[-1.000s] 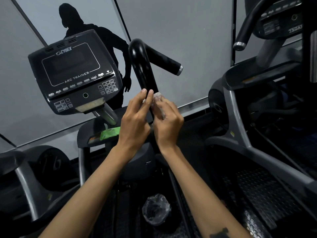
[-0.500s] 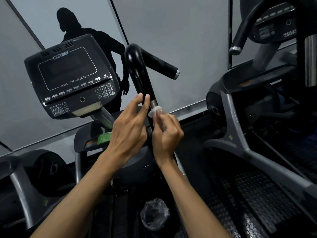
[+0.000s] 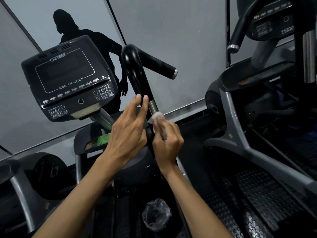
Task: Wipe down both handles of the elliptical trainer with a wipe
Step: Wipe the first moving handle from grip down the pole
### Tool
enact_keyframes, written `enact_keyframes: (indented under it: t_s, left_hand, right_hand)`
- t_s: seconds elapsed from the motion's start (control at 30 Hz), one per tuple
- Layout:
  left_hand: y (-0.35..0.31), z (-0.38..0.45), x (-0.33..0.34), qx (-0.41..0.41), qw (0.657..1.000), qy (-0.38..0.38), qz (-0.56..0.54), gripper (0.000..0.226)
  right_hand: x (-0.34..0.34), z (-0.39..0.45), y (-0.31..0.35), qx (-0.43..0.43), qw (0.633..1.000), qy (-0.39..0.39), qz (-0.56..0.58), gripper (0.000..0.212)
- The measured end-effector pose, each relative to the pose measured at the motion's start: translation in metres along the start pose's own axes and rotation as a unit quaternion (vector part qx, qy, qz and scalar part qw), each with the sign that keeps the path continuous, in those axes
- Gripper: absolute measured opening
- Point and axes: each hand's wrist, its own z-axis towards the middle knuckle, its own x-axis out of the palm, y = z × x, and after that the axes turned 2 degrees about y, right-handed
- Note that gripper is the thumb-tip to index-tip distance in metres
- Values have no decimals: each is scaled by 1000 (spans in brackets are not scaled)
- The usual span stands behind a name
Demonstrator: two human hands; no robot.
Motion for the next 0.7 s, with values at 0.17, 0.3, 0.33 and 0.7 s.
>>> enact_keyframes:
  t_s: [0.17,0.3,0.33,0.7]
  left_hand:
    - [-5,1,4,-15,1000,2,-10,79]
    - [-1,0,0,-6,1000,11,-8,81]
    - [0,0,0,-6,1000,15,-9,84]
    - [-3,0,7,-14,1000,20,-13,89]
  right_hand:
    - [12,20,9,50,998,4,24,13]
    - [3,1,7,9,1000,14,14,14]
    - [-1,0,3,15,1000,10,13,13]
    - [-14,9,-10,5,999,49,-18,11]
